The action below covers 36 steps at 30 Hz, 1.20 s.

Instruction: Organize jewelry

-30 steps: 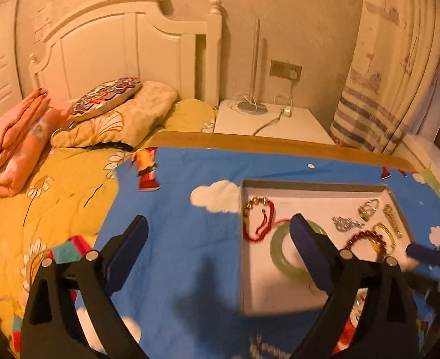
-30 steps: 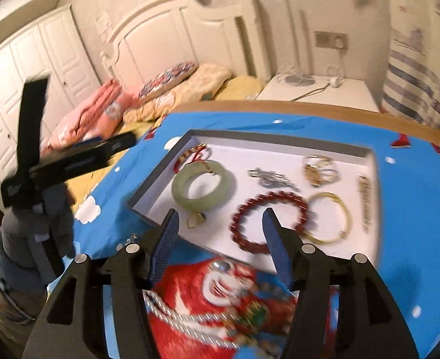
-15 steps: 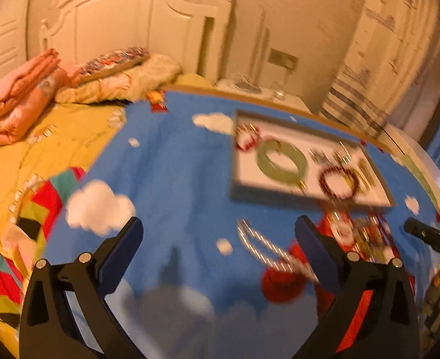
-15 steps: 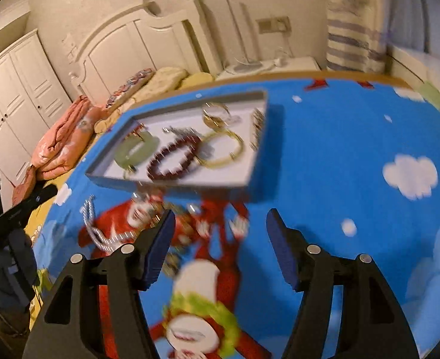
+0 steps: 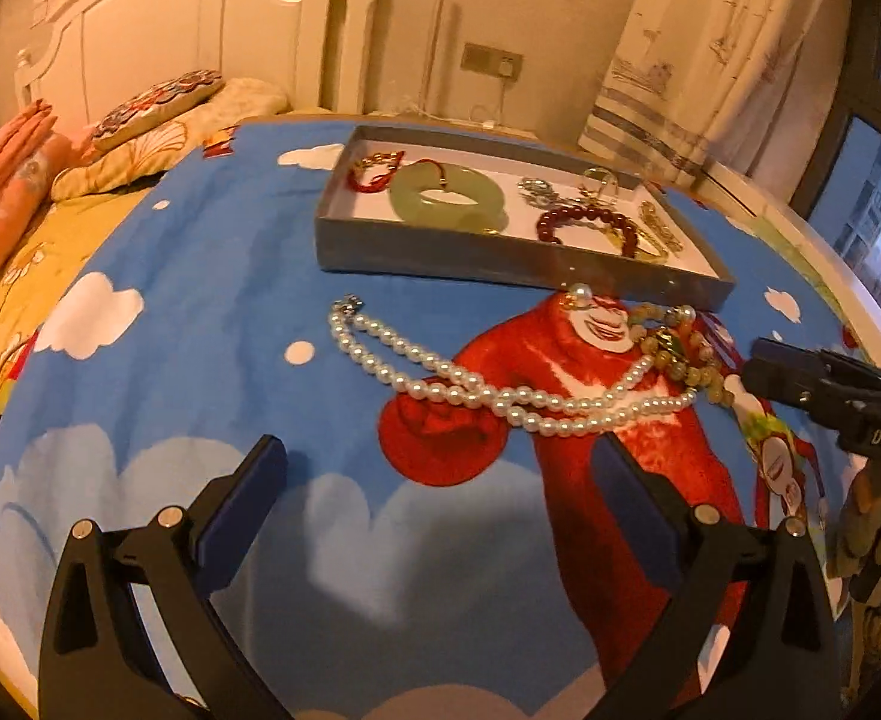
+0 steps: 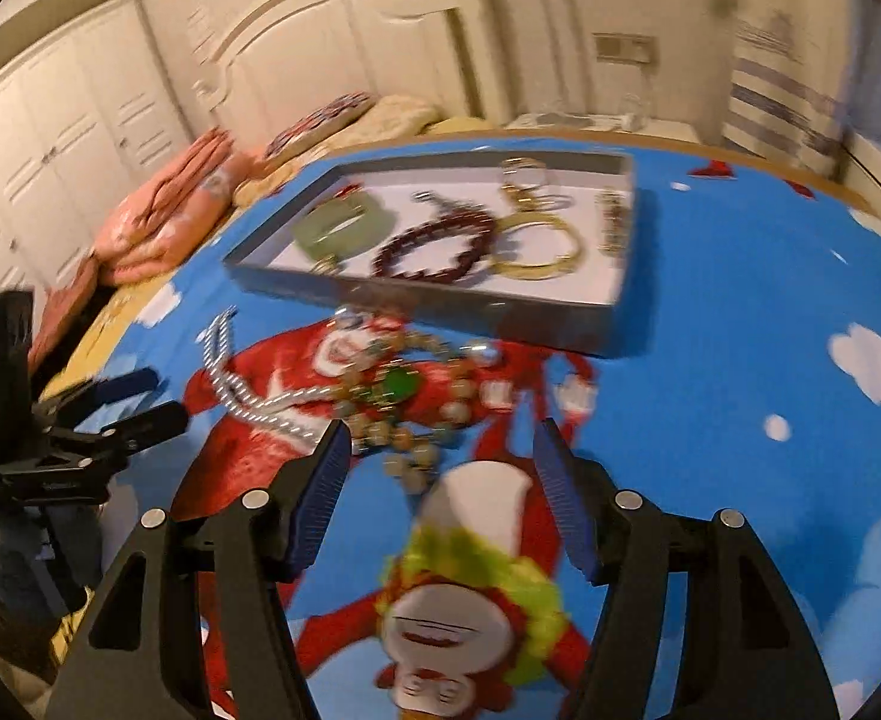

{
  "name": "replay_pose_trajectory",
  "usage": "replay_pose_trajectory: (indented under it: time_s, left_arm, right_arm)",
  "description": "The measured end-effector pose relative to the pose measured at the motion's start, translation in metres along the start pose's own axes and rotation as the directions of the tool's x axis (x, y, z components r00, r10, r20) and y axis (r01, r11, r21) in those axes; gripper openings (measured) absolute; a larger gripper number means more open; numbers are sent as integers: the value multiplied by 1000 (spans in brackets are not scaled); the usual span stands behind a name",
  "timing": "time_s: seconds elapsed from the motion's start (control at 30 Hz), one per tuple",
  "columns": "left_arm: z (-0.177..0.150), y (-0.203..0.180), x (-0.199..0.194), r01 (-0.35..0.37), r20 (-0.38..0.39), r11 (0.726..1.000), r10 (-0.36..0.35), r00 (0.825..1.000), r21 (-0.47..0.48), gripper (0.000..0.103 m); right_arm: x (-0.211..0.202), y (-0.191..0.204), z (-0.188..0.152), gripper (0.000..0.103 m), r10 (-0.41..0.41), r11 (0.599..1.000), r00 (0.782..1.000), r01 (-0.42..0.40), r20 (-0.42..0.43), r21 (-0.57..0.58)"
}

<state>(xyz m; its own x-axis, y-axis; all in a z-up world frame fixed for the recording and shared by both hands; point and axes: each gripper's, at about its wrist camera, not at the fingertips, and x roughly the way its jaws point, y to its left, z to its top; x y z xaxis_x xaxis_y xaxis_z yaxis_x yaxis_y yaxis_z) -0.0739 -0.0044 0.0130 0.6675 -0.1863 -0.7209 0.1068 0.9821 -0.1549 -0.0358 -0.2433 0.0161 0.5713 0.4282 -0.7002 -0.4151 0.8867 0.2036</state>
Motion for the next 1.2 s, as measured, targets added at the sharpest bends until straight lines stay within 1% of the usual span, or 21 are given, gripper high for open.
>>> replay_pose_trajectory:
  time_s: [0.1,0.23,0.33,0.4,0.5,0.57,0.6,0.63,0.67,0.83,0.9,0.97,1.0,1.07,1.2]
  left_arm:
    - [0,2,2,17,0,1000,-17,1000,-9,100]
    - [2,10,4,53,-8,998,-54,999,-45,100]
    - [2,13,4,72,-3,995,-73,997,-61,100]
    - [2,13,4,80,-2,995,-80,997,-64,100]
    - [2,11,6,73,-6,996,-73,997,-55,101]
    - [3,9,7,58,-12,997,-58,998,-42,101]
    - [3,8,7,52,-14,998,-53,998,-37,101]
    - [2,7,7,48,-17,998,-48,999,-32,101]
    - [2,6,8,44,-19,999,-45,999,-28,101]
    - [2,5,10,33,-24,999,-34,999,-18,101]
    - [2,5,10,34,-24,999,-34,999,-18,101]
    - [2,5,10,33,-24,999,-34,999,-18,101]
    - [2,5,10,33,-24,999,-33,999,-17,101]
    - [2,5,10,33,-24,999,-33,999,-17,101]
    - [2,5,10,28,-25,1000,-28,999,-13,101]
  right_arm:
    - [2,14,5,61,30,999,999,-30,14,-43]
    - [10,26,9,56,61,994,998,-60,4,-86]
    - [18,32,9,50,53,992,998,-55,-20,-114]
    - [19,35,9,48,53,990,998,-56,-24,-131]
    - [23,42,12,42,26,981,999,-31,-32,-190]
    - [29,46,14,33,9,974,999,-19,-47,-226]
    - [32,46,15,31,4,973,998,-17,-57,-232]
    - [35,45,15,28,1,972,998,-17,-68,-236]
    - [39,45,16,22,-7,970,997,-13,-81,-242]
    - [45,48,19,21,-46,959,995,18,-93,-281]
    - [46,52,17,21,-76,948,994,46,-83,-316]
    - [48,59,14,20,-120,931,991,90,-62,-355]
    - [48,60,14,19,-130,928,990,101,-57,-359]
    - [47,57,14,10,-144,930,989,119,-45,-348]
    - [38,43,16,10,-107,957,994,97,-21,-273]
